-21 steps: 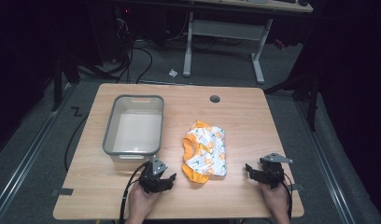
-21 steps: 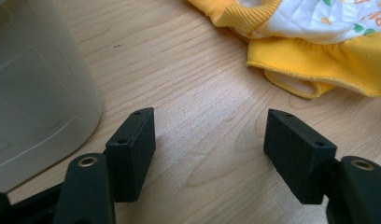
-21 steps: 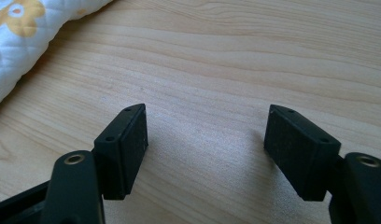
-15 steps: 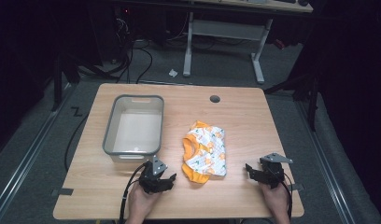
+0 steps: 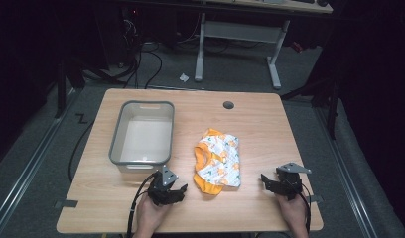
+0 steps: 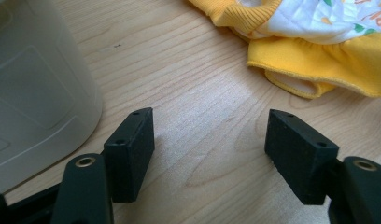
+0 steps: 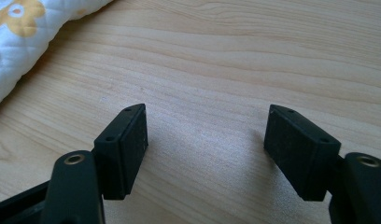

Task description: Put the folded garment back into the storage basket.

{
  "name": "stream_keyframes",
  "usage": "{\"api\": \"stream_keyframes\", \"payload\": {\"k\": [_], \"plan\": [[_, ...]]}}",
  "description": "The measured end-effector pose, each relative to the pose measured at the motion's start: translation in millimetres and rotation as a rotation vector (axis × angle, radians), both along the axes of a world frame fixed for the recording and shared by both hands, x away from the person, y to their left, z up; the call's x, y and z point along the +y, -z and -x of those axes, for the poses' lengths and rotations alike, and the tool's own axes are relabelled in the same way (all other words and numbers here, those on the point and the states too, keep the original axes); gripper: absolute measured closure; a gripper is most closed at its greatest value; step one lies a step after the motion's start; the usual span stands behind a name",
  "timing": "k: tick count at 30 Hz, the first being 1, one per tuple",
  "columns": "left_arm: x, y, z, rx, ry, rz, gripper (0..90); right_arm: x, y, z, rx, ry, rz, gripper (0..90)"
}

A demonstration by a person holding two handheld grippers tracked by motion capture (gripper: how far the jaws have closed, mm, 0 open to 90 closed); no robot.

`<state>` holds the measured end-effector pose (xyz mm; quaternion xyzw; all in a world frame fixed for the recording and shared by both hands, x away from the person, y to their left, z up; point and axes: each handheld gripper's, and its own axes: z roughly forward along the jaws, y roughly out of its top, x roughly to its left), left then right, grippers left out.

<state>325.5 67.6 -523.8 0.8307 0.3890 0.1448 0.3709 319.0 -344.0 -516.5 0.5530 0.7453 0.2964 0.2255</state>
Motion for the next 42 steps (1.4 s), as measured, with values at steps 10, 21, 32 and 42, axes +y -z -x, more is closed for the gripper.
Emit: {"api": "stream_keyframes", "payload": {"k": [10, 21, 32, 42], "plan": [[-0.4, 0.0, 0.1, -0.001, -0.006, 0.000, 33.6, 0.0, 0.0, 0.0, 0.000, 0.000, 0.000, 30.7], [-3.4, -0.1, 0.3, 0.003, -0.010, -0.001, 31.5, 0.0, -0.1, 0.0, 0.000, 0.000, 0.000, 30.6], [-12.1, -10.8, 2.6, 0.021, 0.026, 0.033, 30.4, -0.1, -0.1, 0.2, 0.000, -0.003, 0.002, 30.5], [-29.6, -27.8, -0.4, 0.018, 0.055, 0.053, 29.7, 0.0, 0.0, 0.2, 0.000, -0.004, 0.002, 30.3]]}}
